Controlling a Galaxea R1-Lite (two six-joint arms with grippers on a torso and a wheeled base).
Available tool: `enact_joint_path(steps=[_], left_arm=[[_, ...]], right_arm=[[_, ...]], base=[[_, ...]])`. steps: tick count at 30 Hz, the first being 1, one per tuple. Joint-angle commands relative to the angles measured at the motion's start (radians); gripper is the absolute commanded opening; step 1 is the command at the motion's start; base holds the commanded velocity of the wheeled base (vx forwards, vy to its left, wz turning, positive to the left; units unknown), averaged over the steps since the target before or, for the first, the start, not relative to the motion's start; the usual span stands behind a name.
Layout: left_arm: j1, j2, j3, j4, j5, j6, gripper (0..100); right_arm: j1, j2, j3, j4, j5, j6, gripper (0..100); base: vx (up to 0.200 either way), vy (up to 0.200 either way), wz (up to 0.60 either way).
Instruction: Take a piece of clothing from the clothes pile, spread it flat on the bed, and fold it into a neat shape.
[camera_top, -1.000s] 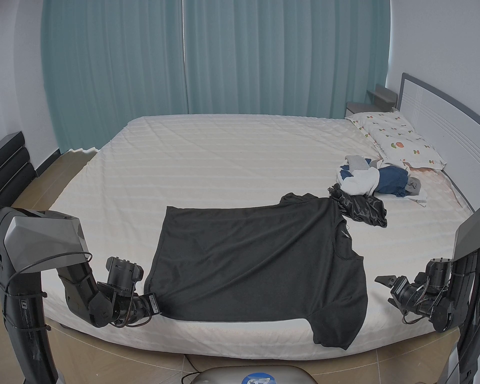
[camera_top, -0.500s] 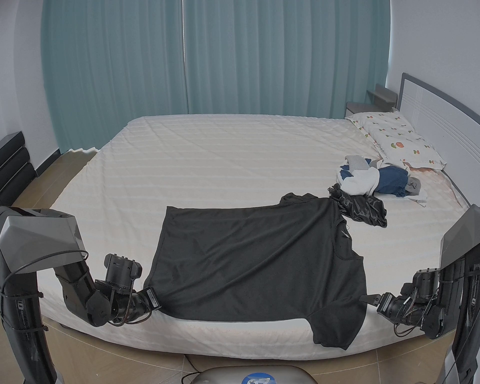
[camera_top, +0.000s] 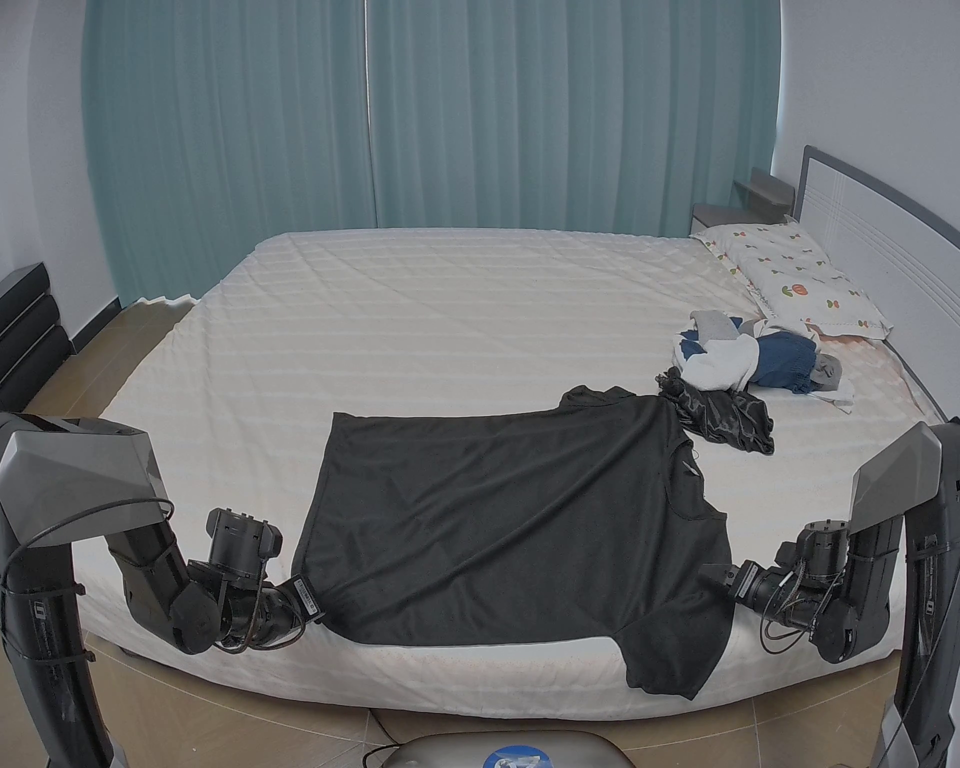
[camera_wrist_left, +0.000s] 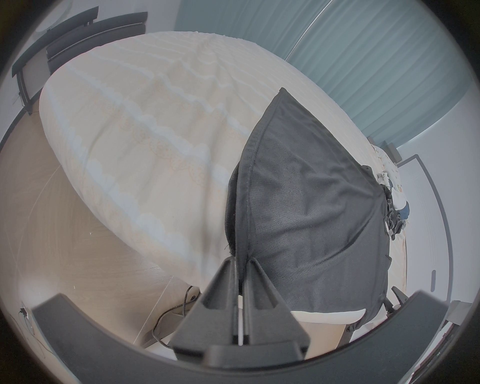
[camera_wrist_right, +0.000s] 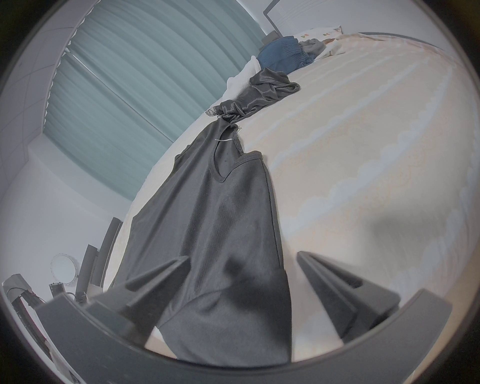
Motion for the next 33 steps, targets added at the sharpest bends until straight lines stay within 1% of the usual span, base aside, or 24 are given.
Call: enact_joint_path(steps=[1,6,12,14,18,19,24,25,28,29,30,31,32,33], left_arm=[[0.0,0.0,0.002,0.0,-0.001,-0.001,0],[-0.001,0.0,0.002,0.0,0.001,-0.001,0],[-0.001,0.0,0.003,0.0,-0.001,-0.001,0],[-0.001,0.0,0.003,0.0,-0.001,-0.001,0],[0.0,0.0,0.002,0.0,-0.001,-0.001,0],[0.0,0.0,0.002,0.0,-0.001,-0.003,0],[-0.001,0.0,0.002,0.0,-0.001,-0.001,0],[0.0,0.0,0.002,0.0,-0.001,-0.003,0],[0.0,0.0,0.0,0.0,-0.003,-0.003,0],[0.0,0.0,0.0,0.0,-0.003,-0.003,0],[0.0,0.0,0.0,0.0,-0.003,-0.003,0],[0.0,0.0,0.0,0.0,-0.003,-0.001,0],[0.0,0.0,0.0,0.0,-0.003,-0.001,0],[0.0,0.0,0.0,0.0,-0.003,-0.001,0]], right_arm=[[-0.003,0.036,-0.048,0.002,-0.002,-0.003,0],[-0.028,0.023,-0.121,0.007,0.001,-0.004,0],[-0.037,0.028,-0.214,0.017,0.001,-0.004,0],[-0.037,0.028,-0.214,0.017,0.001,-0.004,0],[-0.031,0.043,-0.259,0.066,0.01,-0.007,0],[-0.031,0.05,-0.268,0.068,0.01,-0.006,100],[-0.046,0.053,-0.257,0.065,0.014,-0.006,100],[-0.074,0.046,-0.239,0.056,0.018,-0.006,100],[-0.092,0.013,-0.191,0.048,0.029,-0.006,100],[-0.103,-0.018,-0.137,0.046,0.053,-0.007,100],[-0.105,-0.02,-0.131,0.046,0.057,-0.007,100],[-0.112,-0.043,-0.075,0.043,0.101,-0.01,100],[-0.114,-0.053,-0.042,0.033,0.122,-0.018,100],[-0.114,-0.056,-0.029,0.027,0.13,-0.019,100]], base=[[0.0,0.0,0.0],[0.0,0.0,0.0],[0.0,0.0,0.0],[0.0,0.0,0.0],[0.0,0.0,0.0],[0.0,0.0,0.0],[0.0,0.0,0.0],[0.0,0.0,0.0],[0.0,0.0,0.0],[0.0,0.0,0.0],[0.0,0.0,0.0],[0.0,0.0,0.0],[0.0,0.0,0.0],[0.0,0.0,0.0]])
